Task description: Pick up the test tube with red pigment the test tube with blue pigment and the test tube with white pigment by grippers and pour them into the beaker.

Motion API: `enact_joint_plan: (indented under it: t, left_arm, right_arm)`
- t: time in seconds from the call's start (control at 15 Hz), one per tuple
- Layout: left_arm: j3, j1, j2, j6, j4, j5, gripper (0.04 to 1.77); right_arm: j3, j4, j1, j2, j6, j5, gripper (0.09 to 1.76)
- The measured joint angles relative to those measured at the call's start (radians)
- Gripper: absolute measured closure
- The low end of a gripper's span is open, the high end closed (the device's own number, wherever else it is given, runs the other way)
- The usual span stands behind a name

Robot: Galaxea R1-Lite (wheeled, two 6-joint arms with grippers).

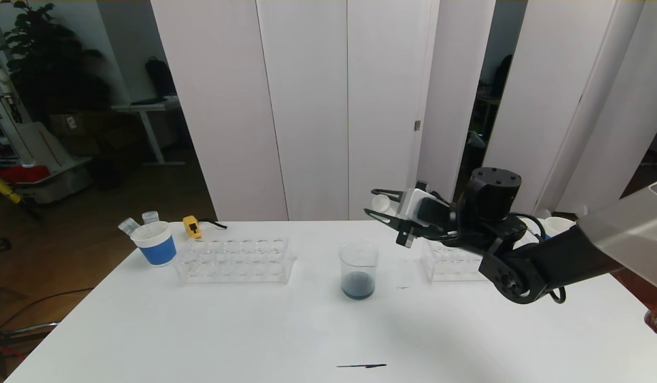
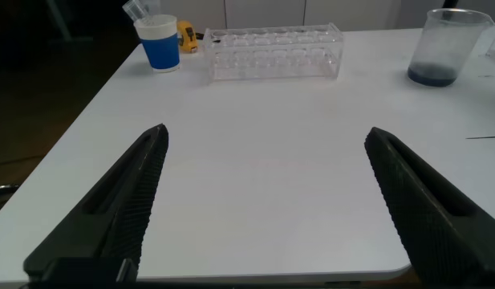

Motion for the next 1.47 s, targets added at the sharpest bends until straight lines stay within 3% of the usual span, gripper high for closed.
enact_joint_plan:
  t: [0.27,0.87,1.13,1.47]
  left_arm:
    - [0.000,0.000,0.000,0.000,0.000,0.000,0.06]
    - [0.000,0.000,0.000,0.000,0.000,0.000,0.06]
    - [0.000,0.000,0.000,0.000,0.000,0.000,0.06]
    - [0.000,0.000,0.000,0.000,0.000,0.000,0.06]
  right_arm:
    - [-0.091,0.020,-0.020,0.046,-0.075,0.014,1.25]
    - [-0.305,0.215,-0.021,0.116,-0.282,0.039,1.25]
    - [-0.364,0.216,-0.014,0.145,-0.361,0.042,1.25]
    - [-0.361,0.140,-0.015,0.170,-0.433,0.124,1.25]
